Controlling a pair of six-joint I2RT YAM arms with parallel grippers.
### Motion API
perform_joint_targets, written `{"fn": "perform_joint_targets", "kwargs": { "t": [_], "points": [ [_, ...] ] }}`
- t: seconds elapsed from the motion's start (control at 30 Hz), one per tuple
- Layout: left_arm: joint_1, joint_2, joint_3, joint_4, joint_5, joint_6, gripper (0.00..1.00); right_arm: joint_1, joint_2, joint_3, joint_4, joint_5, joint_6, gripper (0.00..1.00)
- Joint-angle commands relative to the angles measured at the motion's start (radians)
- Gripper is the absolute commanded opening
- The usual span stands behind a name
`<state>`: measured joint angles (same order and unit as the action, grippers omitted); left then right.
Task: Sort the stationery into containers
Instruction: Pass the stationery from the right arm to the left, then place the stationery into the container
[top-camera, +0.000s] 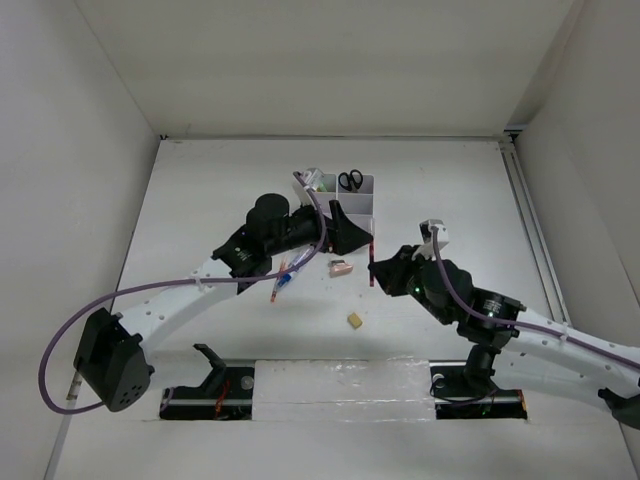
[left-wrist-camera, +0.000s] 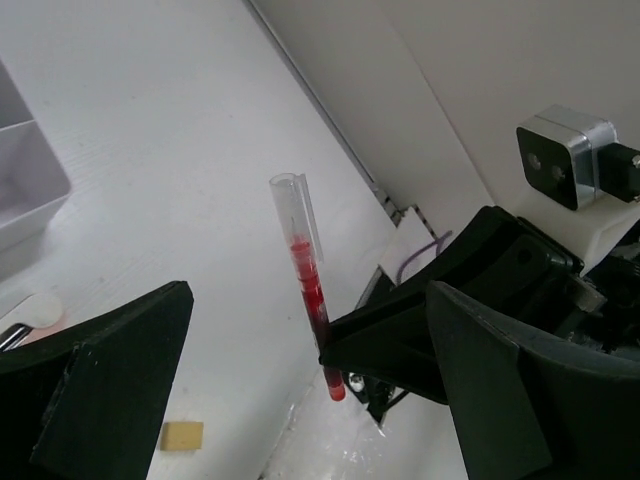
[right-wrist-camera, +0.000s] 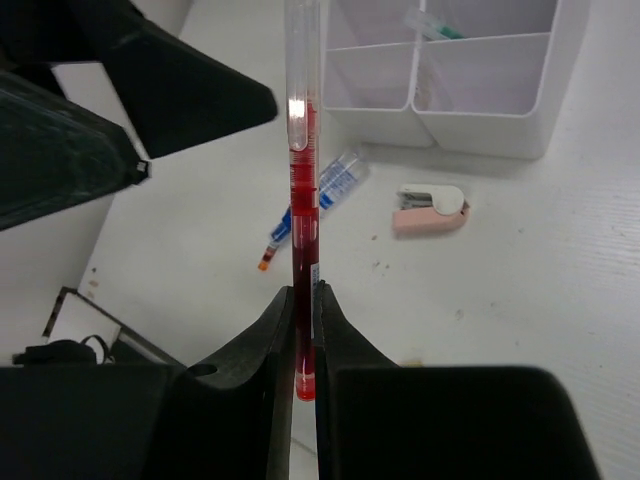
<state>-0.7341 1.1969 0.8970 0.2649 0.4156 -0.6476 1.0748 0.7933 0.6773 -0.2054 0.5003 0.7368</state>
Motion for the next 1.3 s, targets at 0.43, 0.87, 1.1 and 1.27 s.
{"fn": "perform_joint_targets", "kwargs": {
  "t": [0.43, 0.87, 1.1, 1.27],
  "points": [
    [-0.005, 0.066, -0.004, 0.215, 0.175, -0.038, 0.18, 0.005, -0.088, -0.005, 0.253, -0.275, -0.143, 0.00],
    [-0.005, 0.116, 0.057, 0.230, -0.390, 0.100, 0.00, 0.005, -0.213, -0.027, -0.026, 0.020, 0.015, 0.99],
    [-0.014, 0.223, 0.045, 0.500, -0.667, 0.100, 0.00, 0.005, -0.347, -0.047, -0.143, 0.029, 0.044, 0.99],
    [-0.037, 0.375, 0.105, 0.623, -0.862, 0.155, 0.00, 0.005, -0.422, -0.067, -0.183, 0.029, 0.044, 0.99]
  ]
}}
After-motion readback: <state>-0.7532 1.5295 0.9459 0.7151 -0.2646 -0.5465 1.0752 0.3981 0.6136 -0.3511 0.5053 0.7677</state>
